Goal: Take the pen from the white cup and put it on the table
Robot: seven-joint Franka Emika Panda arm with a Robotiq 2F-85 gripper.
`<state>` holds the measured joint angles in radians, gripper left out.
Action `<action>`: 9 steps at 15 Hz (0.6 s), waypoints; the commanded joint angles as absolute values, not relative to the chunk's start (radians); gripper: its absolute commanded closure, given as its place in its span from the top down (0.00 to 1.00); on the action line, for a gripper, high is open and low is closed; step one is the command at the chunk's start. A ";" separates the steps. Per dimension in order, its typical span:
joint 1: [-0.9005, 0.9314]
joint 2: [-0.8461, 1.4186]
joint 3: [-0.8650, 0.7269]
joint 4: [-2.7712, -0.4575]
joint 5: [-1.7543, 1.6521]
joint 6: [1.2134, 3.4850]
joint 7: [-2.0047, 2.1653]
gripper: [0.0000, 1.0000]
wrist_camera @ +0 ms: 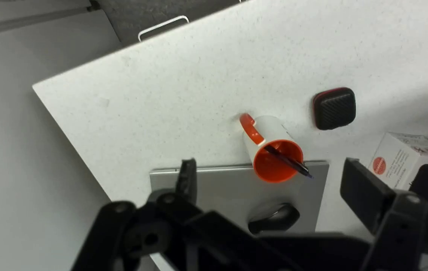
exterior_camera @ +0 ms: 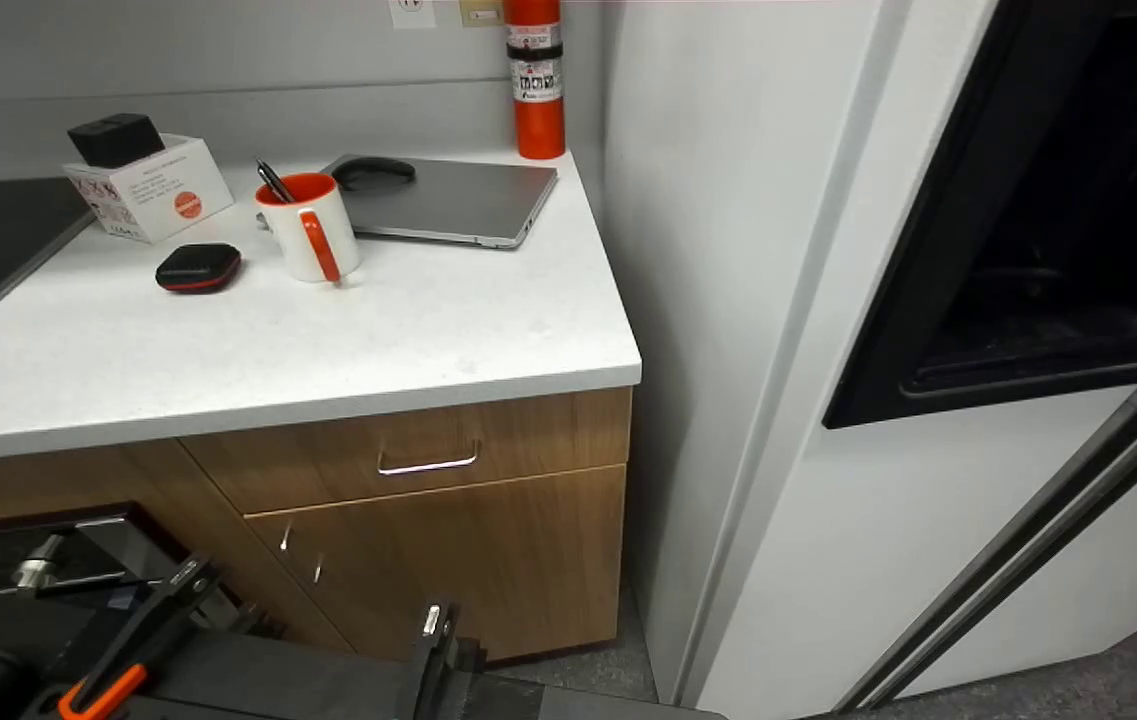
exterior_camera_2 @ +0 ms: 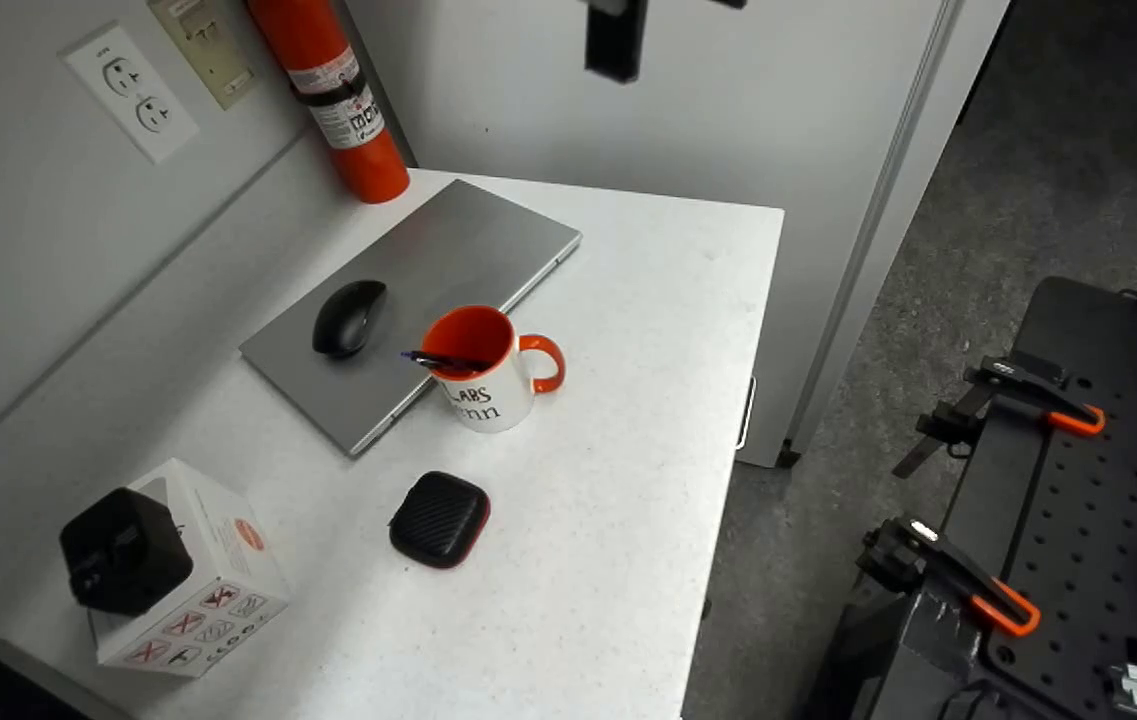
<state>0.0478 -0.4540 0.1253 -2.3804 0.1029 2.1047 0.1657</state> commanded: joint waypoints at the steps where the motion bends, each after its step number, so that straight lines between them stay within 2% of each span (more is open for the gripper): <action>1: 0.069 -0.305 0.133 -2.327 0.103 2.227 0.154 1.00; 9: 0.082 -0.282 0.126 -2.323 0.106 2.211 0.146 1.00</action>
<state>0.0746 -0.2825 0.1330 -2.3249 0.1091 2.2129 0.1439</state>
